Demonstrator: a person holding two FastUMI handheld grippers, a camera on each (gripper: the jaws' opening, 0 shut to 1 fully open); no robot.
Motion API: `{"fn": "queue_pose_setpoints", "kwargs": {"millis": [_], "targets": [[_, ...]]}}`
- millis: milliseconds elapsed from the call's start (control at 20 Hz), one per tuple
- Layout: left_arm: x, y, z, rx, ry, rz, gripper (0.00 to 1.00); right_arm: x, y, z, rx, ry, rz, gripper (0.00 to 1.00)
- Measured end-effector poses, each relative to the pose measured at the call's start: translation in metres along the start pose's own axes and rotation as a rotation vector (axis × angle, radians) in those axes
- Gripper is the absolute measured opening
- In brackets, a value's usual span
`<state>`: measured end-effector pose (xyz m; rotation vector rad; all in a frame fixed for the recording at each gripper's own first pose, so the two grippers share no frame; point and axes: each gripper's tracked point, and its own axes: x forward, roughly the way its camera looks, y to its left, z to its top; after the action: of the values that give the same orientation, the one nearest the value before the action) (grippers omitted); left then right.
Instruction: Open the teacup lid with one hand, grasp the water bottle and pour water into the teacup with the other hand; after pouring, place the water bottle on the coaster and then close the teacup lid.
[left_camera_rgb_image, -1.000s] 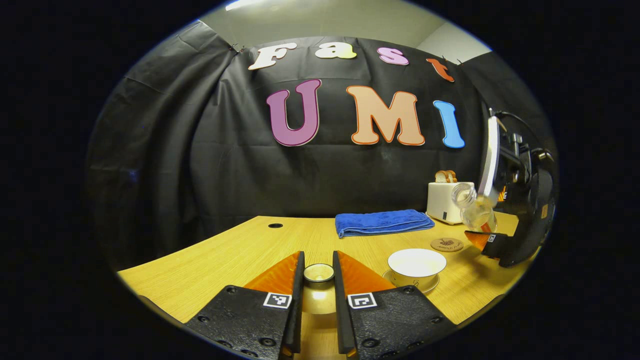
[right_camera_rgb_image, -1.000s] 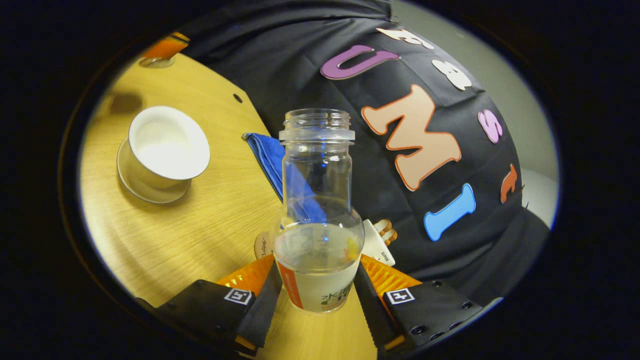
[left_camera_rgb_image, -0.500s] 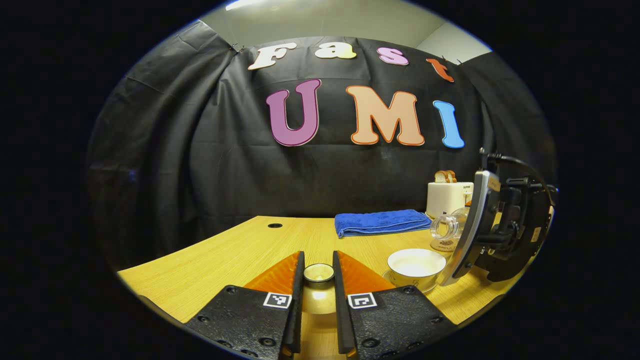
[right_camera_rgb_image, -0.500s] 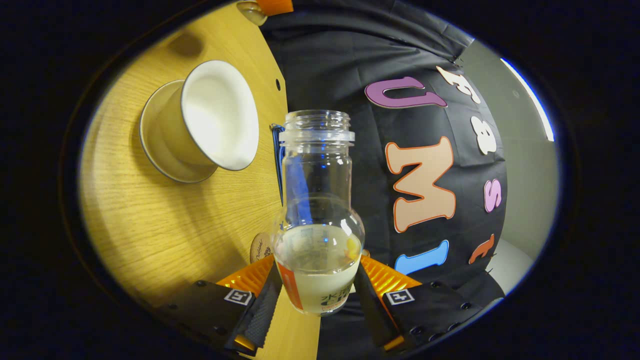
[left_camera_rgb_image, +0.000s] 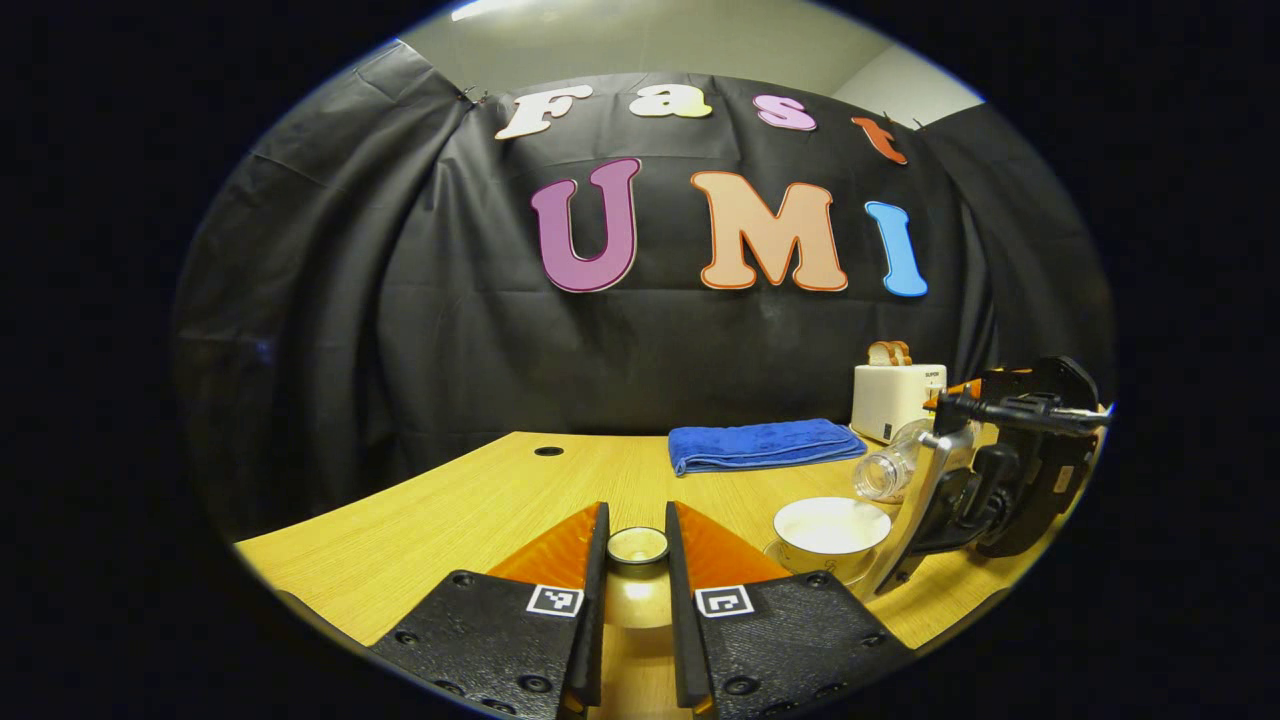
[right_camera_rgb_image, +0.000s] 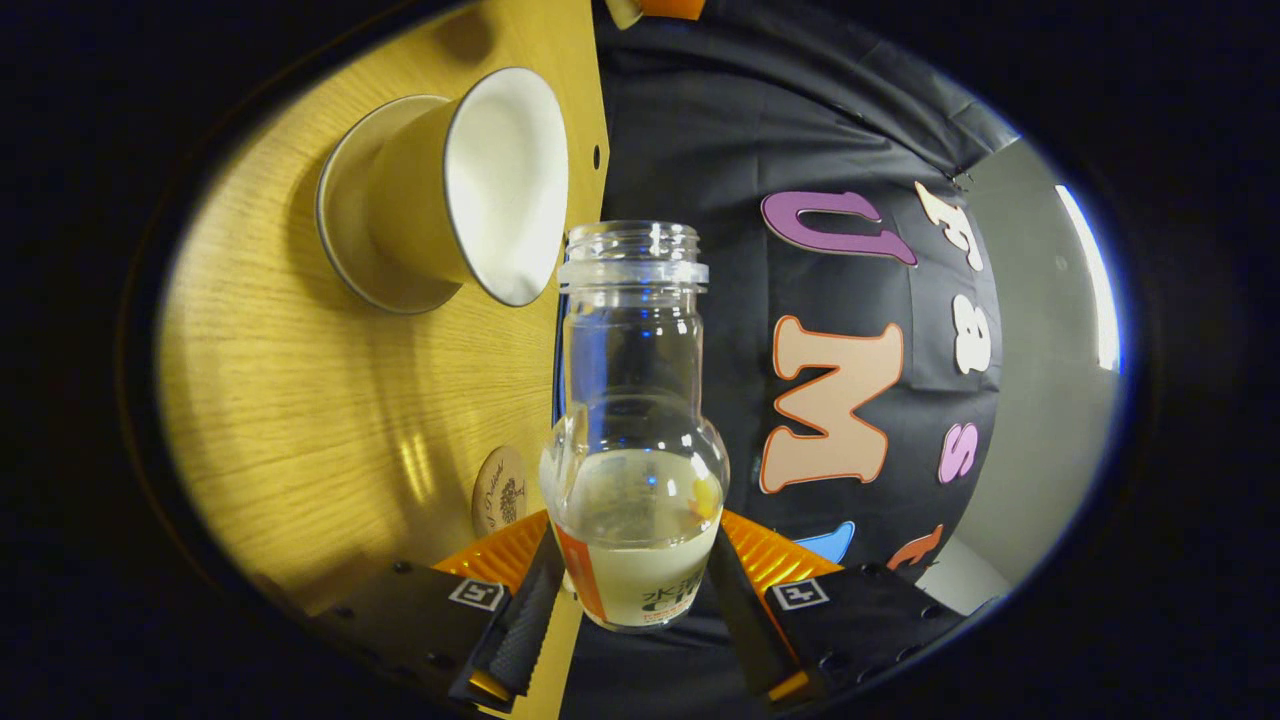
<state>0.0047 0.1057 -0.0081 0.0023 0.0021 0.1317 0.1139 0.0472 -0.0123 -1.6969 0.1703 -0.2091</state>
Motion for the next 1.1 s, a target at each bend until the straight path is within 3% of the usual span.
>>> {"fn": "queue_pose_setpoints", "kwargs": {"millis": [250,1100], "targets": [[0.000,0.000,0.000,0.000,0.000,-0.001,0.26,0.001,-0.013,0.000,-0.099,-0.020,-0.041,0.80],[0.001,0.000,0.000,0.000,0.002,-0.002,0.26,0.005,-0.047,0.011,-0.206,-0.087,-0.114,0.81]]}}
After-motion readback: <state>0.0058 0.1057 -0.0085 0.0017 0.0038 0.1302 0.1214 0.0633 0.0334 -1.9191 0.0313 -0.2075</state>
